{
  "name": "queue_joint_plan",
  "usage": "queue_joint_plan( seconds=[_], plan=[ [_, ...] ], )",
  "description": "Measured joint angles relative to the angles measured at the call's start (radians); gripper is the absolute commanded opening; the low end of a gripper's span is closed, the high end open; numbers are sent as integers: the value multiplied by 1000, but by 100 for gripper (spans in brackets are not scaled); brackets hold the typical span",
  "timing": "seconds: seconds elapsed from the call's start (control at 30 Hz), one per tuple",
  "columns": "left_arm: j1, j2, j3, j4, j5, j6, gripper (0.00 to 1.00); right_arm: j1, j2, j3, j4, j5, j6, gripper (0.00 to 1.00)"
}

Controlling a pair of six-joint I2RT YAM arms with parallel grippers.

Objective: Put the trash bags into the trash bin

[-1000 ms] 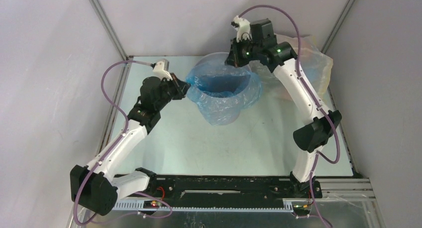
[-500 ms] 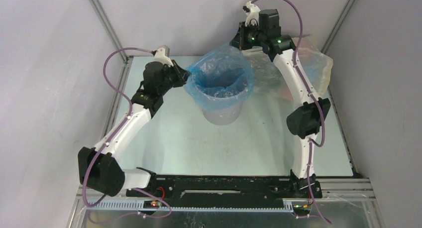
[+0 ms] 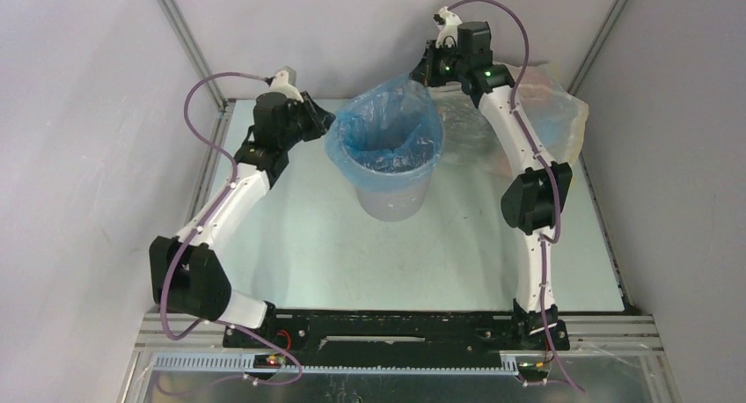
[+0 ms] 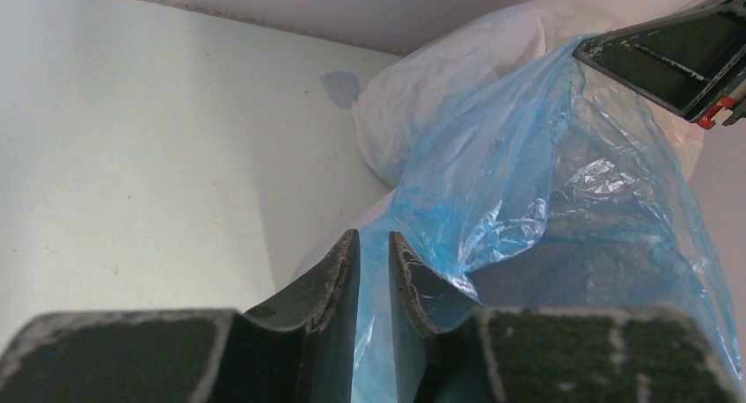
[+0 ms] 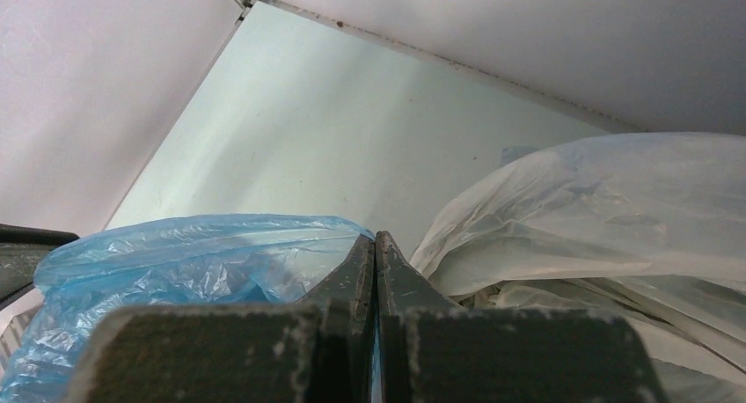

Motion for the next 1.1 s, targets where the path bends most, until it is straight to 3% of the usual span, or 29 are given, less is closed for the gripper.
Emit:
queue_joint_plan(
  seconds=[0.17,0.47,0.63,0.9,1.1],
  plan=[
    [6,57,21,-1,27,-9,32,-1,16,2,-14,-15,-1,0],
    [21,154,21,-3,90,-34,29,-19,18,-31,-81,-22,35,0],
    [23,178,21,-8,130,-50,31,-40,-11,-175,-88,-39,54,0],
    [32,135,-19,-6,125,-58,45,-8,-185,-472,-63,-16,81,0],
    [38,-10,-109,-8,59,-58,56,-5,-314,-521,-48,28,105,1]
  ],
)
